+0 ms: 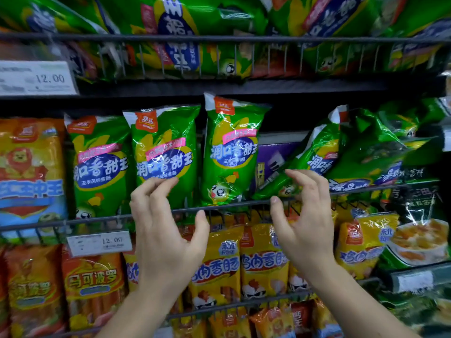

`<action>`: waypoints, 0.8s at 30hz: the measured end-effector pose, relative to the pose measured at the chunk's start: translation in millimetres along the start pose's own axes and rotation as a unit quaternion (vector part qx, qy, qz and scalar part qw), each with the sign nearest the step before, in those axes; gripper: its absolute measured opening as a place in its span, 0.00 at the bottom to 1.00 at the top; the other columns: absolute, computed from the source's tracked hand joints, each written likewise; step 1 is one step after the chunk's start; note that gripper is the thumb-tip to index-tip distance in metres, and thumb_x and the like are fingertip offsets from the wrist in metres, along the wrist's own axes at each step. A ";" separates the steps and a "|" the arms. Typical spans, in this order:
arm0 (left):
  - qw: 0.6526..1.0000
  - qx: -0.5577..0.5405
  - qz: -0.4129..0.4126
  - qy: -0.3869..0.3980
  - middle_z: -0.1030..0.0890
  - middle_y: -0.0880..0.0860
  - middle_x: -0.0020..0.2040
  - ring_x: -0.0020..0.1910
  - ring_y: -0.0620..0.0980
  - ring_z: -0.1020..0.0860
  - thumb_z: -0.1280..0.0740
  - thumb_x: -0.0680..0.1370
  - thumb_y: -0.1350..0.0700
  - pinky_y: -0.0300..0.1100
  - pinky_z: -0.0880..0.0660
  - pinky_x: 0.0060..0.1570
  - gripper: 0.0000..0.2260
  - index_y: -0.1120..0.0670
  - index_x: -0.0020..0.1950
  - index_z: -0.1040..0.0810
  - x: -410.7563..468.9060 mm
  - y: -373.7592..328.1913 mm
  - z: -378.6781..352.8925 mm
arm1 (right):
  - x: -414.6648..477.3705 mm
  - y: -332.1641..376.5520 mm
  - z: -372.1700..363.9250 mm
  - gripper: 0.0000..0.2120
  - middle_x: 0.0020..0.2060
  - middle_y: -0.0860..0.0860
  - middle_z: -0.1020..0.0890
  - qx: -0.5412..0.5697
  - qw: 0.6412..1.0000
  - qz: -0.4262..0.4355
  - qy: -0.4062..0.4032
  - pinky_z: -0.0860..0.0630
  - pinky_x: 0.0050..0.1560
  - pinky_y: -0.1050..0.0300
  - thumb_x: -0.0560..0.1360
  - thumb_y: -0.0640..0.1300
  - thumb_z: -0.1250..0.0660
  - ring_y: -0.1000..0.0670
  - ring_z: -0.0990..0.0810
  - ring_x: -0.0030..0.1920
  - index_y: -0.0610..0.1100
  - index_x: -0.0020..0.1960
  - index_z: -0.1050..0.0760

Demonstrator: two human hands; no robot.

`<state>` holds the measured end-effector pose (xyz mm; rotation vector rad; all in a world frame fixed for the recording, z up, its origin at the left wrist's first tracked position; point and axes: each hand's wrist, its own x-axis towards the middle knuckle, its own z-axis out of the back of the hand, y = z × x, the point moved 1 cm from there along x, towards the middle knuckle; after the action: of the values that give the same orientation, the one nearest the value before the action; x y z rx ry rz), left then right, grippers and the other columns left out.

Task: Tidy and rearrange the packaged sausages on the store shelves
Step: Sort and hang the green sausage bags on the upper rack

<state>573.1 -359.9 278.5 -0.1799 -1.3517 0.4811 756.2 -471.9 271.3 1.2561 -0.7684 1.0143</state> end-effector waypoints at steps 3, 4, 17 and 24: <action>1.000 0.008 -0.013 0.015 0.32 0.53 0.61 0.63 0.45 0.36 0.36 0.74 0.47 0.29 0.42 0.66 0.25 0.60 0.66 0.30 -1.1 -26.0 -19.4 | 6.2 -26.4 21.9 0.22 0.63 0.46 0.28 0.019 1.000 -0.016 0.002 0.30 0.60 0.65 0.76 0.49 0.36 0.47 0.28 0.64 0.42 0.67 0.30; 0.999 0.009 -0.016 0.030 0.31 0.53 0.60 0.62 0.44 0.35 0.37 0.74 0.47 0.30 0.41 0.66 0.24 0.59 0.66 0.30 -1.1 -36.6 -27.8 | 8.9 -34.4 29.8 0.22 0.62 0.47 0.28 0.023 0.999 -0.021 0.005 0.30 0.60 0.65 0.76 0.49 0.36 0.47 0.28 0.64 0.42 0.67 0.30; 0.982 0.046 0.052 0.175 0.29 0.48 0.69 0.68 0.47 0.30 0.30 0.76 0.47 0.45 0.30 0.65 0.31 0.51 0.75 0.38 19.5 -124.4 -130.4 | 27.2 -111.1 105.5 0.22 0.59 0.50 0.26 0.049 0.998 0.023 0.026 0.26 0.58 0.54 0.75 0.45 0.33 0.51 0.26 0.61 0.42 0.67 0.30; 0.969 0.093 0.101 0.207 0.23 0.51 0.64 0.61 0.52 0.24 0.27 0.72 0.41 0.52 0.24 0.57 0.33 0.52 0.71 0.34 38.4 -124.8 -155.3 | 31.1 -121.3 112.8 0.22 0.58 0.52 0.25 0.044 0.996 0.028 0.070 0.28 0.58 0.63 0.75 0.47 0.34 0.53 0.25 0.60 0.43 0.67 0.30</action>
<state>756.6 -431.2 327.7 -0.2487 -0.8778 0.6965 887.2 -577.9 272.0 1.2299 -0.6597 1.1786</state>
